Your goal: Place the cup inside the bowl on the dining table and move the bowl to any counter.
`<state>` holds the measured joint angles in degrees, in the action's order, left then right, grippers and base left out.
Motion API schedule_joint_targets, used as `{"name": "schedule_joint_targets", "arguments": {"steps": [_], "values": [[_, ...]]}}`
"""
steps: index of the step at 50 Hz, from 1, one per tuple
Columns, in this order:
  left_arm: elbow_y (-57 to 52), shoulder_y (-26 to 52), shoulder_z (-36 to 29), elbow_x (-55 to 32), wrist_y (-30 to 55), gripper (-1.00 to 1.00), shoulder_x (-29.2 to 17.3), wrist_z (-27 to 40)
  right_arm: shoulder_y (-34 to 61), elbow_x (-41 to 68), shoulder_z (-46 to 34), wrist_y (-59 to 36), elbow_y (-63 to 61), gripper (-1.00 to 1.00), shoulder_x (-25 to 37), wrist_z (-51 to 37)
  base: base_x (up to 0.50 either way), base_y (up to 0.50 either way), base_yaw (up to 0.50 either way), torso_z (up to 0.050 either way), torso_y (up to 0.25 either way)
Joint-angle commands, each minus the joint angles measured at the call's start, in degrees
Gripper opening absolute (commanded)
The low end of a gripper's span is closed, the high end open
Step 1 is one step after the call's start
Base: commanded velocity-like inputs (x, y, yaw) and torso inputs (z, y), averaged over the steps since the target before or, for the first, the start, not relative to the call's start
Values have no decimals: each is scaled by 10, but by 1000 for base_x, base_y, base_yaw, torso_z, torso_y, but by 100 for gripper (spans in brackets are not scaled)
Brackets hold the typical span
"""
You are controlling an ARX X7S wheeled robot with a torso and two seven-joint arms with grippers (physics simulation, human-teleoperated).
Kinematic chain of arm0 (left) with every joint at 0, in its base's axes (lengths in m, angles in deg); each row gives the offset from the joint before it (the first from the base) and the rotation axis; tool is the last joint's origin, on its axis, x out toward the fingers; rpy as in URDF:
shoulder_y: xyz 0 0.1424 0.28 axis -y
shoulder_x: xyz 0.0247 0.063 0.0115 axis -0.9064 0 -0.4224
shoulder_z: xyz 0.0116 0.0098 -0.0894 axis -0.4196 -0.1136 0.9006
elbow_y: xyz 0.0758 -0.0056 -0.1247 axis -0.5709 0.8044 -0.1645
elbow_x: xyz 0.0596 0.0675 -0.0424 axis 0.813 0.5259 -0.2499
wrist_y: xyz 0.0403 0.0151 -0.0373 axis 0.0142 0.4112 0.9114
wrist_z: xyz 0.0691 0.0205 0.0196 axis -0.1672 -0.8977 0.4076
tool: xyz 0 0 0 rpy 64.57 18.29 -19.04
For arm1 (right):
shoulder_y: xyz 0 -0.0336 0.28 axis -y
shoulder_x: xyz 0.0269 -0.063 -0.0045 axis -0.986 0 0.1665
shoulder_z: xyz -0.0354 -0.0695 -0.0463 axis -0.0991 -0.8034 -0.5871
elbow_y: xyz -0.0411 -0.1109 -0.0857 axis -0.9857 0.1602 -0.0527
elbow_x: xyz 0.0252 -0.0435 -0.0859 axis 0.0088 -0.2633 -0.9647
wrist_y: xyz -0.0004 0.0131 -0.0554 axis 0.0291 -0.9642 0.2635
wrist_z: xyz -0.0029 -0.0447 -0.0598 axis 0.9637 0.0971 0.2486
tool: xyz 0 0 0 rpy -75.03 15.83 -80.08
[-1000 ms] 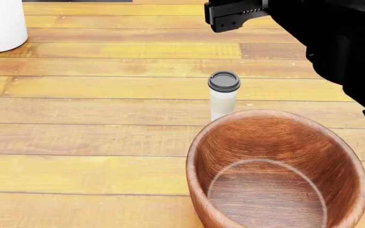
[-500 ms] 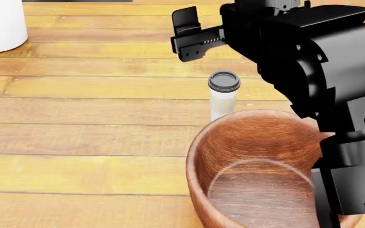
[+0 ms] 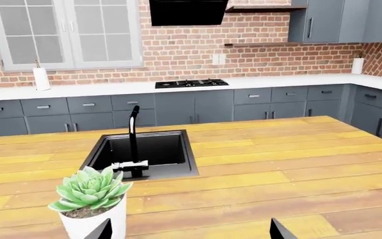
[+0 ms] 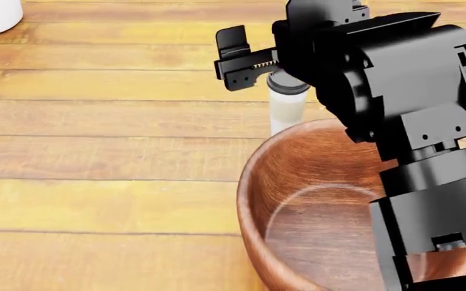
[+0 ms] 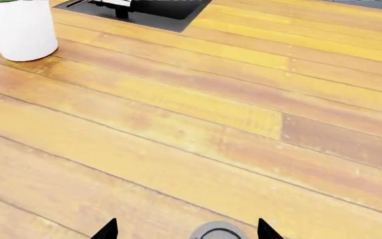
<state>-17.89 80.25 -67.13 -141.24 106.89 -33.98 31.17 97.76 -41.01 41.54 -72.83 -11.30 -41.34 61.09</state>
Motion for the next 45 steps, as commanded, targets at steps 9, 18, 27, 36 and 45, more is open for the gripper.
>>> {"name": "schedule_joint_targets", "arguments": {"steps": [9,18,27,36,45], "values": [[-5,-4,2,-1,1,100,-2,-8,17,-25,-10,26,37,100,-7,-4,0,0,0,10,-146],[-4,-7,11,-6,-2,100,-3,1,20,-36,-31,20,30,100,3,4,0,0,0,1,-13],[-7,-9,10,-7,-1,100,-4,2,0,-32,-36,18,32,100,-5,6,0,0,0,0,0],[-13,-13,13,-13,4,100,-10,3,4,-45,-43,46,82,100,-16,13,0,0,0,0,0],[-13,-14,12,-13,3,100,-9,2,4,-56,-54,62,112,100,-20,22,0,0,0,0,0]]}}
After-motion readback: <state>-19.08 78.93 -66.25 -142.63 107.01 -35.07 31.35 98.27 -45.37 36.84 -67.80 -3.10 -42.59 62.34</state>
